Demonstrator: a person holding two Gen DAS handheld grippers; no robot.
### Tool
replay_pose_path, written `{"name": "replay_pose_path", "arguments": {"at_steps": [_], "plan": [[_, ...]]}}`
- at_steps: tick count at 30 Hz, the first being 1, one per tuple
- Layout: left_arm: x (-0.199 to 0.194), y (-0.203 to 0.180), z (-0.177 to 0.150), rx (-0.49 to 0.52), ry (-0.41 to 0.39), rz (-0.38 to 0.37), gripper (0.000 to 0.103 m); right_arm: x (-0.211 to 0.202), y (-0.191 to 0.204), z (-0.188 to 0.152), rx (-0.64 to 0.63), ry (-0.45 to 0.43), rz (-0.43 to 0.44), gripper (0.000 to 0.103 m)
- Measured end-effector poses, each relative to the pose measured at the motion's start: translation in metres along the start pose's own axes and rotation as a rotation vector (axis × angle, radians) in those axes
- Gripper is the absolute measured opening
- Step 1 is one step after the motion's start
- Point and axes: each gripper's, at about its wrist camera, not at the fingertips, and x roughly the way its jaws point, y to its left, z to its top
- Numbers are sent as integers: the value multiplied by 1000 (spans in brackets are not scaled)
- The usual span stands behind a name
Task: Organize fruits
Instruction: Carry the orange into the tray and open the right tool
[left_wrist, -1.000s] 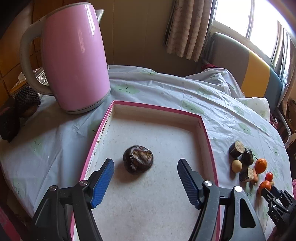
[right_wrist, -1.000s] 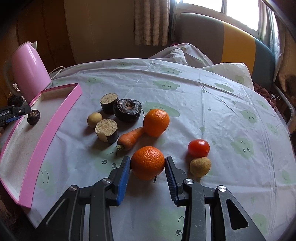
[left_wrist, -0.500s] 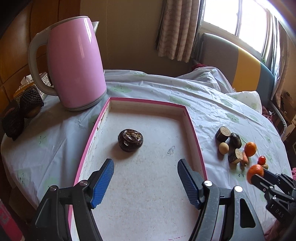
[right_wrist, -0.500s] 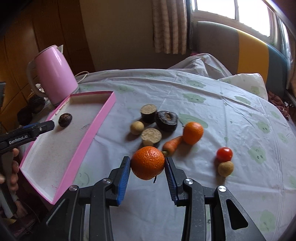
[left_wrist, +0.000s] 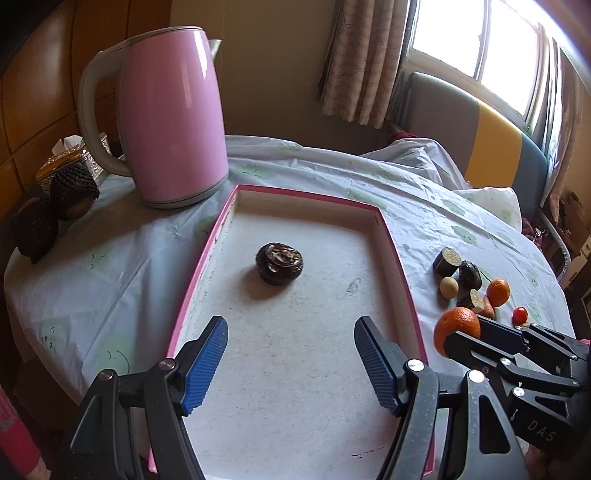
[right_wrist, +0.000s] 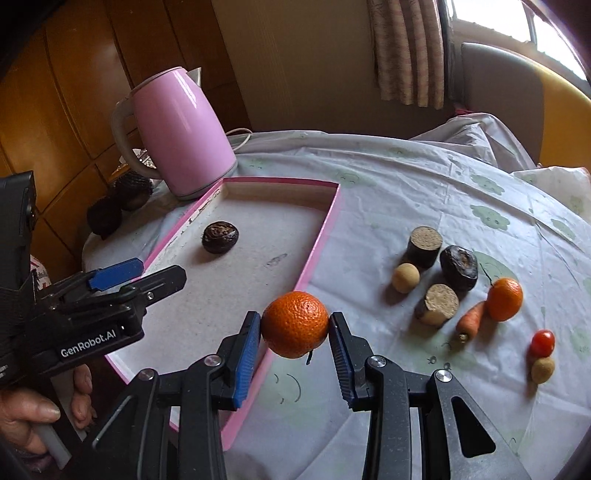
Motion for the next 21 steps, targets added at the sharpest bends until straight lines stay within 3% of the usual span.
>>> {"name": "replay_pose_path", "arguments": {"at_steps": [11, 13, 21], "plan": [[1, 25, 0, -78, 11, 7, 72, 32, 20, 26, 13, 20, 51, 41], [2, 30, -1, -90, 14, 16, 71, 35, 22, 30, 29, 14, 62, 52], [2, 27, -3, -80, 11, 13, 71, 25, 25, 15, 5, -3, -5, 55]]}}
